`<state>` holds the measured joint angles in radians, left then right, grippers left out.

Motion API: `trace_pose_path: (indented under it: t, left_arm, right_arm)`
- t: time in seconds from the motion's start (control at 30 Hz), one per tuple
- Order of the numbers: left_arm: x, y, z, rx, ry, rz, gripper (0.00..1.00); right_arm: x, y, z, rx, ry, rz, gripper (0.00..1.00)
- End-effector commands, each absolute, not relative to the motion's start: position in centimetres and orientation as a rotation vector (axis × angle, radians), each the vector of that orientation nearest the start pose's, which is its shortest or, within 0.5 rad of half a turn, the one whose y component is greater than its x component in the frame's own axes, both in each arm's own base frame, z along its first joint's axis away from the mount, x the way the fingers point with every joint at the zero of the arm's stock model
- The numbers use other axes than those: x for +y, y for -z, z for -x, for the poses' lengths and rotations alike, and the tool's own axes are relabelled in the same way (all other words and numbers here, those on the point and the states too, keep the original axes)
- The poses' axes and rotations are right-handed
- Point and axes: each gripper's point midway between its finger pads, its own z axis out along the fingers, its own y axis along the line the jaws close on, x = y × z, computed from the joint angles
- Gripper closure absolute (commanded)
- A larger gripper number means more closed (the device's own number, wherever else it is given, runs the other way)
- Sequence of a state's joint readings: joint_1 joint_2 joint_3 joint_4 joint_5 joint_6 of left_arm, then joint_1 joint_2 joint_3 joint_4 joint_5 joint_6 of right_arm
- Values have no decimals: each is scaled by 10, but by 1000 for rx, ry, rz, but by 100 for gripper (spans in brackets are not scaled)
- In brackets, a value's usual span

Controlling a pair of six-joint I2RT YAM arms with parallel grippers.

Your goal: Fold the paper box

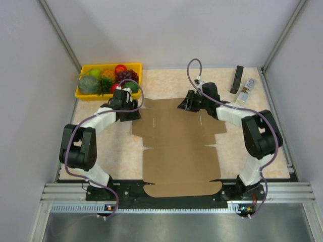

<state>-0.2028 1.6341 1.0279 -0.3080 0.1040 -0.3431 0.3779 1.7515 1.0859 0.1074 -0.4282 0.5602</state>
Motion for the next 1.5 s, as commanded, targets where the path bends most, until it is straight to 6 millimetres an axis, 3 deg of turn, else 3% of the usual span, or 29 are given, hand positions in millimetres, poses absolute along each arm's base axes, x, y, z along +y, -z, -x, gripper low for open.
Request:
trace_pose_path:
  t: [0.0, 0.1, 0.23, 0.33, 0.4, 0.57, 0.63, 0.7, 0.77, 0.8, 0.97, 1.13, 1.3, 1.47]
  left_arm:
    - [-111, -94, -400, 2404, 349, 97, 36]
    - [-112, -108, -409, 2357, 332, 44, 27]
    - [-115, -88, -410, 2458, 328, 60, 23]
    - [-118, -79, -413, 2457, 347, 62, 22]
    - [-122, -80, -419, 2443, 369, 48, 23]
    - [-127, -77, -431, 2443, 391, 2, 34]
    - [-130, -80, -435, 2434, 417, -16, 44]
    - [-137, -83, -435, 2417, 457, -60, 62]
    - [-140, -92, -437, 2388, 475, -91, 78]
    - [-142, -96, -436, 2375, 486, -121, 82]
    - [-149, -149, -437, 2222, 514, -232, 99]
    - [-174, -201, -424, 2056, 650, -448, 100]
    - [-195, -231, -399, 1905, 696, -694, 100]
    - [-199, -252, -389, 1823, 707, -748, 100]
  right_arm:
    - [304, -144, -419, 2133, -1188, 95, 71]
    - [305, -121, -422, 2181, -1167, 75, 78]
    - [299, -105, -419, 2216, -1113, 138, 78]
    - [298, -113, -412, 2188, -1147, 261, 74]
    - [290, -118, -412, 2179, -1160, 303, 65]
    - [272, -134, -416, 2152, -1139, 372, 55]
    - [266, -146, -422, 2122, -1128, 395, 53]
    - [260, -149, -422, 2136, -1122, 411, 50]
    - [258, -159, -430, 2128, -1087, 492, 48]
    - [253, -154, -427, 2186, -1068, 496, 48]
    - [249, -194, -447, 2100, -936, 718, 38]
    - [249, -253, -456, 1955, -853, 881, 32]
    - [237, -275, -442, 1914, -810, 971, 25]
    - [228, -285, -427, 1884, -838, 1016, 24]
